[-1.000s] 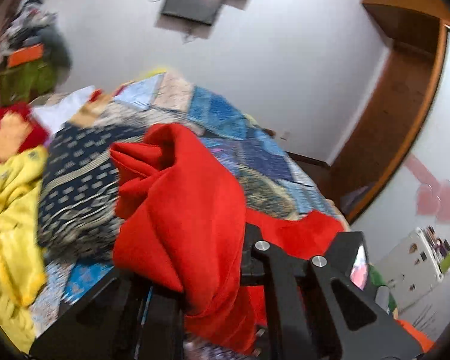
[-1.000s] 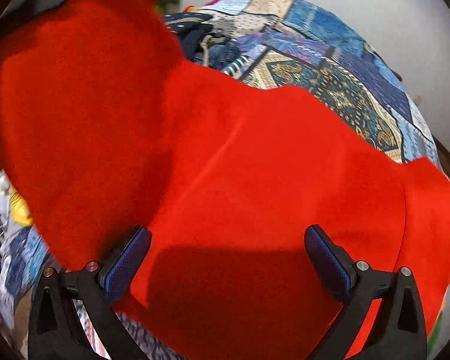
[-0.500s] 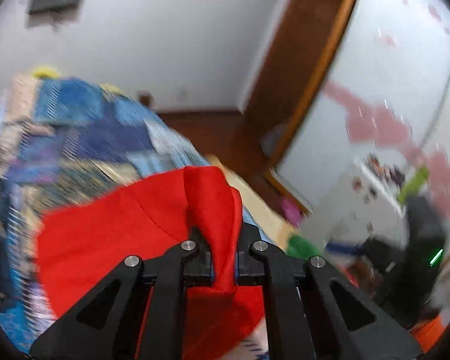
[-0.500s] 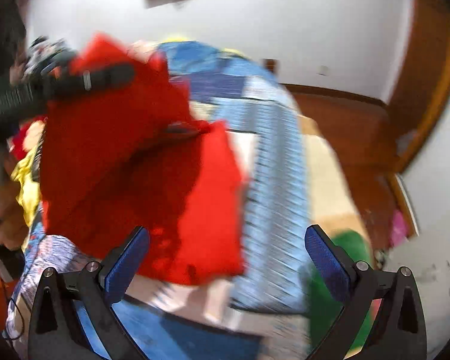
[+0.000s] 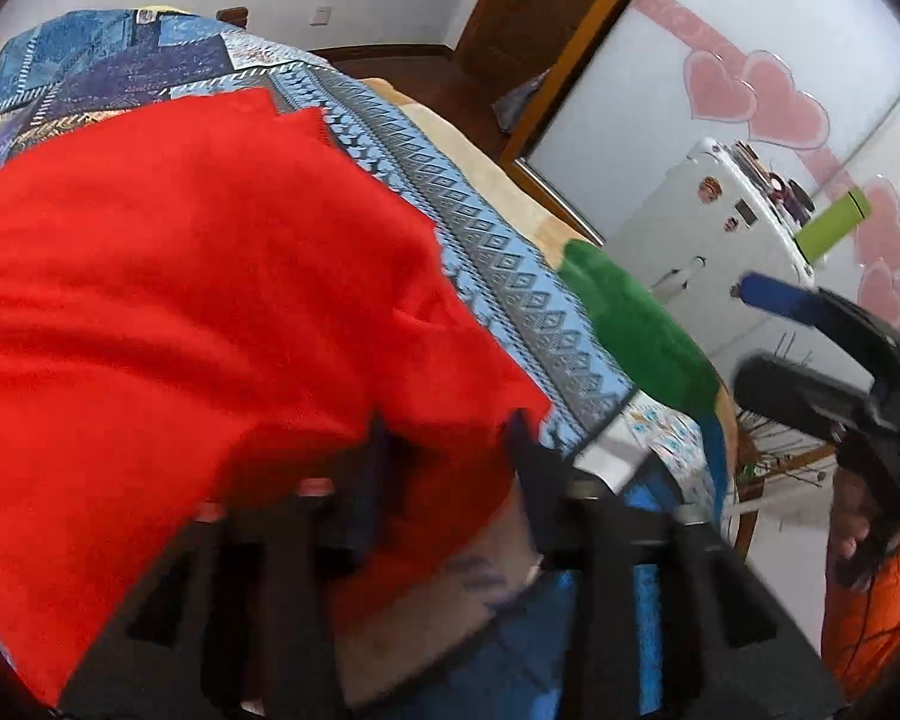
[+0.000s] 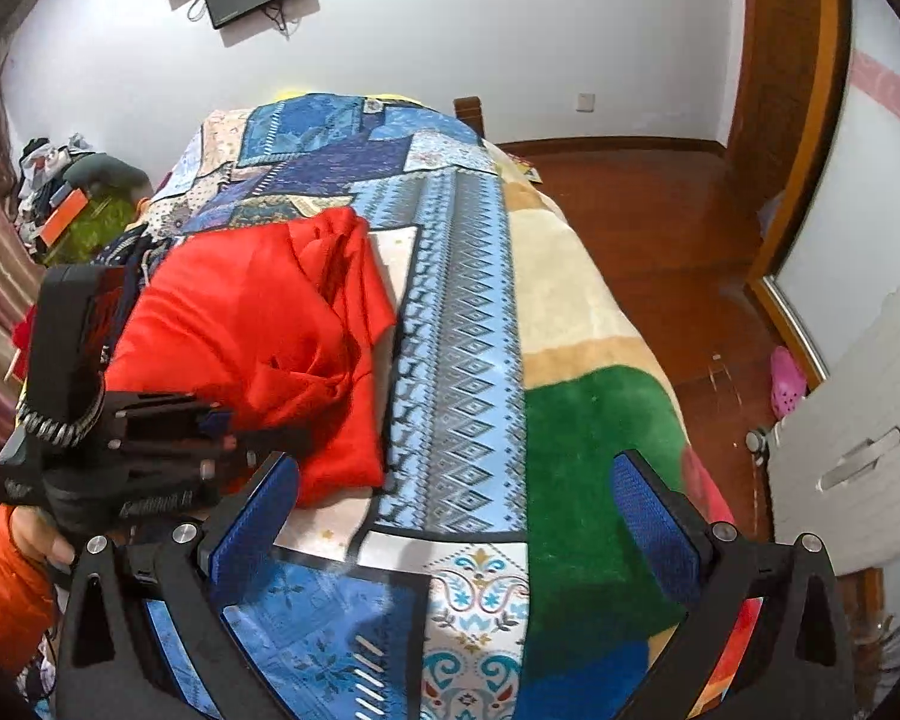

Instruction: Fold large clothes

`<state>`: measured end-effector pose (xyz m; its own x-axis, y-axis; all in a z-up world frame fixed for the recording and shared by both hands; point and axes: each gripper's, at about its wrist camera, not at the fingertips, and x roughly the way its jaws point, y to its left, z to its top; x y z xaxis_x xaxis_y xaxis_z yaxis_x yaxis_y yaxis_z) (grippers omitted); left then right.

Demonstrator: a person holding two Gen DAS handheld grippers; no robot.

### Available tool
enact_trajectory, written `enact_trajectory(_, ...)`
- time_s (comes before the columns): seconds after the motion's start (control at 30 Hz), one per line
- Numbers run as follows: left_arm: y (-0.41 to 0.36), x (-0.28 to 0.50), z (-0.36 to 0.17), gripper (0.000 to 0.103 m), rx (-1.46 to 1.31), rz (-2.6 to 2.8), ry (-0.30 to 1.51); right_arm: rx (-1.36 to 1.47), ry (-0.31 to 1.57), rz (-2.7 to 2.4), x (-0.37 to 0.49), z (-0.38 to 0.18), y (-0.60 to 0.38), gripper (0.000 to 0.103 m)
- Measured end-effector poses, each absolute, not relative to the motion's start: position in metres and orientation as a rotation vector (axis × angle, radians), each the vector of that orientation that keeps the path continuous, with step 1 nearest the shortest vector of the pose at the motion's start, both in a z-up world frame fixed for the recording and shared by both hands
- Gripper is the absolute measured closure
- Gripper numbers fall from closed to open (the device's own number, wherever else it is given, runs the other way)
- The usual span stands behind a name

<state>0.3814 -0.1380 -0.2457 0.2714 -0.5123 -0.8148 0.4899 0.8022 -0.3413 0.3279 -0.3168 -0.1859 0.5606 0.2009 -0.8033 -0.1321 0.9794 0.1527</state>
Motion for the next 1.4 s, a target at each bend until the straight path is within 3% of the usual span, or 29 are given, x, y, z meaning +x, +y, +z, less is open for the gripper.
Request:
enact_trajectory(0.03,-0.137,0.379,-0.24,0.043,-0.016,-0.666,1.103,0.08,0.947,0.206,0.328,-0.183,-0.315,0.0)
enact_trajectory(0.07,-0.136,0.375,-0.234,0.041,-0.003,-0.65,1.094,0.083,0.94,0.214,0.327,-0.18,-0.313,0.0)
enact_trajectory(0.3,-0.093,0.35,-0.194,0.034,0.077,-0.508,0.988,0.081,0.886,0.282,0.328,-0.159,-0.291,0.0)
enact_trajectory(0.43,-0.05,0.352,-0.175,0.015,0.087,-0.369,0.911,0.068,0.878,0.332,0.34,-0.157,-0.27,0.0)
enact_trajectory(0.67,0.014,0.378,-0.193,0.014,0.024,-0.209,0.947,0.093,0.956,0.44,0.384,-0.183,-0.226,0.0)
enact_trajectory(1.0,0.01,0.377,-0.242,0.004,-0.066,-0.272,1.009,0.044,1.207,0.337,0.417,-0.276,-0.236,0.0)
enact_trajectory(1.4,0.032,0.376,-0.22,0.005,-0.08,-0.258,0.998,0.135,1.09,0.394,0.398,-0.228,-0.279,0.0)
